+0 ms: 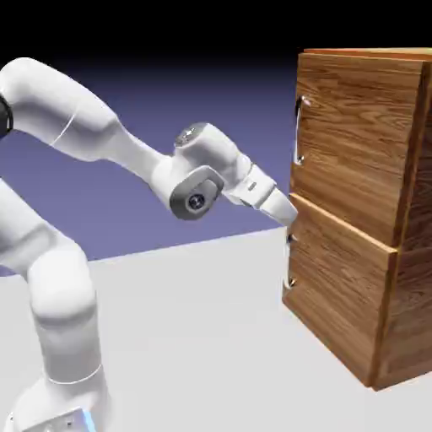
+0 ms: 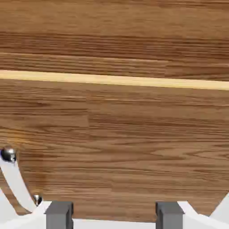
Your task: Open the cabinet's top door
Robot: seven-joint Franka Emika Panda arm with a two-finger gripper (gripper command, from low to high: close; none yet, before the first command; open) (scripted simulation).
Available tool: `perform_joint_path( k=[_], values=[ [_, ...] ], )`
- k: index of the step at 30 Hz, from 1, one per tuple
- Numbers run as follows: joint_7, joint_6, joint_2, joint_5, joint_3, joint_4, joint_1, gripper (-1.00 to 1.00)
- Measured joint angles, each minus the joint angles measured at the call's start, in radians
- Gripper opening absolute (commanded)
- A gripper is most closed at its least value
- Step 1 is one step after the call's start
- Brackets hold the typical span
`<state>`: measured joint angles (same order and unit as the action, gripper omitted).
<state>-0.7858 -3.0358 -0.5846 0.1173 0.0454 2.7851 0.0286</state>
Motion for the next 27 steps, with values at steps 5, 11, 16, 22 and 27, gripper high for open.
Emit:
perform_joint_path(
  k=[5, 11, 16, 22, 27],
  values=[
    [-0.083, 0.002, -0.027, 0.217, 0.084, -0.046, 0.075, 0.0],
    [-0.183, 0.005, -0.059, 0.478, 0.185, -0.102, 0.166, 0.0],
    [-0.266, 0.007, -0.086, 0.696, 0.269, -0.148, 0.241, 0.0],
    [-0.365, 0.01, -0.119, 0.957, 0.37, -0.203, 0.331, 0.0],
    [-0.448, 0.012, -0.146, 1.174, 0.454, -0.249, 0.407, 0.0]
  ],
)
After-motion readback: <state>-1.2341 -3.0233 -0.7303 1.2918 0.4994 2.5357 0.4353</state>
